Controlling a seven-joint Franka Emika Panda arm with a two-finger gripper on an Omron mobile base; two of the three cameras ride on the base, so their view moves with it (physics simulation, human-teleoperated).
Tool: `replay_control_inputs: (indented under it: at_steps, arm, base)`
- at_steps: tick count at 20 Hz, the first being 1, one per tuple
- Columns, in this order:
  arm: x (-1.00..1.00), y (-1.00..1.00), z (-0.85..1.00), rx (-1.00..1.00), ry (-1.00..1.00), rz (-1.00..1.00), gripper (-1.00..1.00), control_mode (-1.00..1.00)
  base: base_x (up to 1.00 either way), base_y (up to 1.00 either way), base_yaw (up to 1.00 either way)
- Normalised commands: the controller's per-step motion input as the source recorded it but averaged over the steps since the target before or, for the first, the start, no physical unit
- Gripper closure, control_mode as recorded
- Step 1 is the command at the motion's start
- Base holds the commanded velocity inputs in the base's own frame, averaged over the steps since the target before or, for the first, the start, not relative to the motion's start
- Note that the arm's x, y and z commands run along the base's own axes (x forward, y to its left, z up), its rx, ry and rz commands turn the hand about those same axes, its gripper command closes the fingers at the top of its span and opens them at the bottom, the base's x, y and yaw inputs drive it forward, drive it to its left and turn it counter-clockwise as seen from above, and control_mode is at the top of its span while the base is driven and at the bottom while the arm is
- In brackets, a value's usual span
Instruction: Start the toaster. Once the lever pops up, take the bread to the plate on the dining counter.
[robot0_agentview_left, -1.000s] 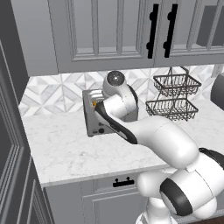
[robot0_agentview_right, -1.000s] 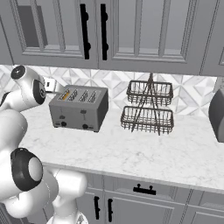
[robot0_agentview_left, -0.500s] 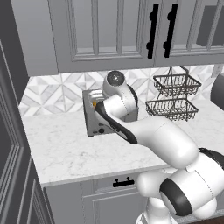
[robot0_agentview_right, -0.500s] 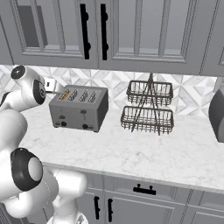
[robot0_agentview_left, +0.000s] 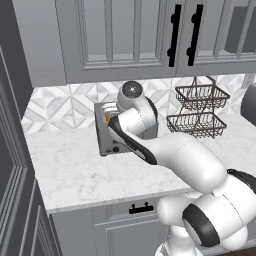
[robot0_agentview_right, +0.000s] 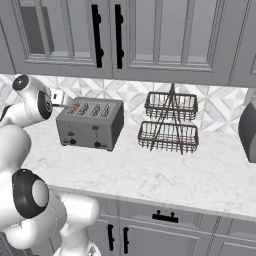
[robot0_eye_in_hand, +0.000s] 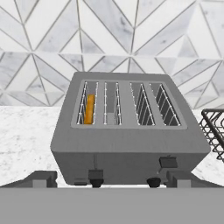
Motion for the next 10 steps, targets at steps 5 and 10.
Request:
replay_control_inputs:
  at_steps: [5,10]
  arm:
    - [0.0,0.0,0.0,0.0,0.0,0.0,-1.0,-1.0]
    - [0.0,0.0,0.0,0.0,0.0,0.0,-1.0,-1.0]
  base:
    - [0.0,0.0,0.0]
    - [0.0,0.0,0.0]
